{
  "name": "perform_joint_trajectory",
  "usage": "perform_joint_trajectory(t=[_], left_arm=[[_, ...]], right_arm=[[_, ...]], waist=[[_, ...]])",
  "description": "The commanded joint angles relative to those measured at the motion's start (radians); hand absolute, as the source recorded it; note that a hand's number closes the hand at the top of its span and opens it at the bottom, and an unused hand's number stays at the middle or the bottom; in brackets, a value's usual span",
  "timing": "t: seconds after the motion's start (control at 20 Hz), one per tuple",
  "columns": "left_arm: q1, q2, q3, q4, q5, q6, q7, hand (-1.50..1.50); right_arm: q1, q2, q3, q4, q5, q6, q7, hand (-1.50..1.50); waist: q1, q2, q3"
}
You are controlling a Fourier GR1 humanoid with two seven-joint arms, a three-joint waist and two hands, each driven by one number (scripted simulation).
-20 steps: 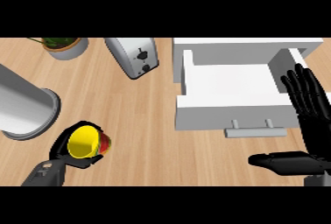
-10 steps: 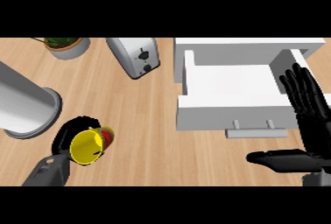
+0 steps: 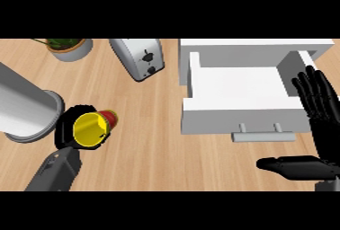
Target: Pick up the cup, place it into the drawer and close the drawer
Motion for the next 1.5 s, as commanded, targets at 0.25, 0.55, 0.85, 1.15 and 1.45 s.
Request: perform_joint_trajectory(t=[0.25,0.55,0.85,1.15,1.45], left_arm=[[-0.073,-0.065,-0.067,-0.229,0.012,0.019,0.057,1.50],[-0.188,-0.124,-0.140,-0.444,-0.012,0.204,0.275,1.50],[-0.280,-0.155,-0.203,-0.572,-0.028,0.287,0.477,1.50],[-0.434,-0.191,-0.312,-0.587,-0.046,0.470,0.640,1.50],[-0.580,-0.191,-0.380,-0.452,0.008,0.596,0.670,1.50]], right_arm=[[0.005,-0.026,-0.054,0.012,-0.035,0.018,0.004,-1.50],[-0.003,-0.004,-0.038,0.035,-0.003,-0.003,-0.020,-1.50],[-0.015,-0.008,-0.022,-0.009,-0.009,0.003,0.041,-1.50],[0.041,0.001,-0.041,-0.001,-0.032,0.030,-0.030,-1.50],[0.018,0.004,-0.039,0.051,-0.006,0.027,-0.064,-1.50]], waist=[[0.019,-0.009,0.003],[0.020,-0.009,0.003],[0.010,-0.006,0.002],[-0.002,-0.004,0.003],[-0.005,-0.001,0.003]])
